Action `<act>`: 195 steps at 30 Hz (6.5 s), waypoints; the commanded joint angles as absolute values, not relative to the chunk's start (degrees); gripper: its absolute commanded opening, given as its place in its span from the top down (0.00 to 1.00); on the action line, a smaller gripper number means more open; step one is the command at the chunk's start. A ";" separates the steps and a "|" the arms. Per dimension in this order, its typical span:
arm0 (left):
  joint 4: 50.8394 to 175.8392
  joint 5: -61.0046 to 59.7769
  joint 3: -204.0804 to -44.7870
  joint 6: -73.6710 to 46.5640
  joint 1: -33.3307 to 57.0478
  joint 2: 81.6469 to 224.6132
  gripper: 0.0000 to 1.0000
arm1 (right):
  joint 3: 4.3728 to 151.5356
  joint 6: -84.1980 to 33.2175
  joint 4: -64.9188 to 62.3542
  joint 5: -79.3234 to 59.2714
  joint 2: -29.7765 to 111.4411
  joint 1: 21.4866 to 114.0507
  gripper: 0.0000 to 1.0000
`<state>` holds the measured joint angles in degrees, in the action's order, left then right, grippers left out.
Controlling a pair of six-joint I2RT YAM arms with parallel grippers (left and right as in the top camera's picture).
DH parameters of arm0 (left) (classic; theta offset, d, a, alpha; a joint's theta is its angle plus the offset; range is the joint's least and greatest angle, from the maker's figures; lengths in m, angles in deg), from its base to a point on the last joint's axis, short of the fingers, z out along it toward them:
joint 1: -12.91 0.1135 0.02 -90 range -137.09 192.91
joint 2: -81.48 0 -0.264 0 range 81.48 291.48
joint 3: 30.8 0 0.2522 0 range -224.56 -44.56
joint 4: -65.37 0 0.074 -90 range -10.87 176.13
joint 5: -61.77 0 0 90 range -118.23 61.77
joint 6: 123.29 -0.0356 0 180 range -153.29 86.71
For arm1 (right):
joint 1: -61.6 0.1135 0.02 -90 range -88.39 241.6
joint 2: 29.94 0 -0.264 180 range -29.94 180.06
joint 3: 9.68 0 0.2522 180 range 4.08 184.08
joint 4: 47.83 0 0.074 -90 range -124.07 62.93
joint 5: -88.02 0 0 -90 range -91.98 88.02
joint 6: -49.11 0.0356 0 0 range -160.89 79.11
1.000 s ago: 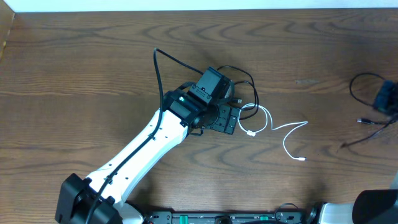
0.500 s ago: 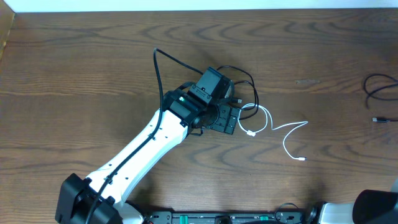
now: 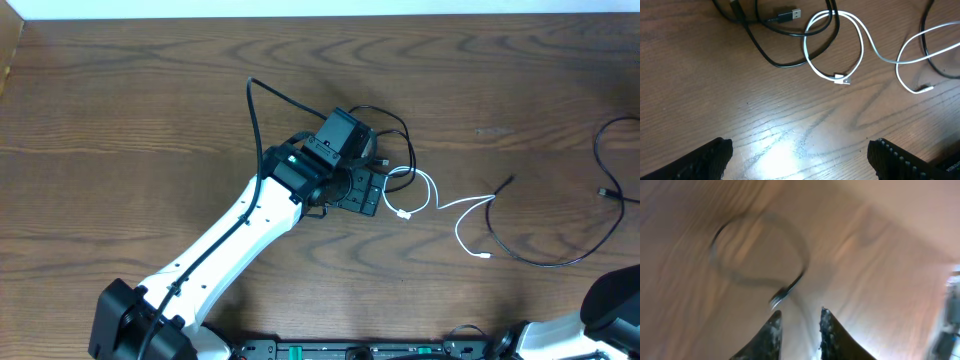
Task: Untangle cables
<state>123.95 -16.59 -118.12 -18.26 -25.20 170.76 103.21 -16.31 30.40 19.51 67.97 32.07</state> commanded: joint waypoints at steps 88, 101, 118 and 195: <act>125.63 -17.31 -117.90 -17.98 -25.27 171.19 0.09 | 81.55 -16.09 0.00 17.96 54.48 33.64 0.99; 125.87 -17.33 -117.90 -17.98 -25.27 171.19 0.09 | 81.53 -16.09 2.07 18.51 55.66 25.01 0.99; 126.57 -17.33 -117.90 -18.00 -25.27 171.19 0.09 | 81.42 -8.00 8.06 20.87 62.02 16.92 0.99; 126.68 -17.33 -117.90 -18.00 -25.27 171.19 0.09 | 49.86 -19.15 -13.93 -24.40 62.04 17.14 0.99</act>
<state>126.51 -16.59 -118.12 -18.26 -25.20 170.76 50.21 -14.15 -12.27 -11.28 61.94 16.26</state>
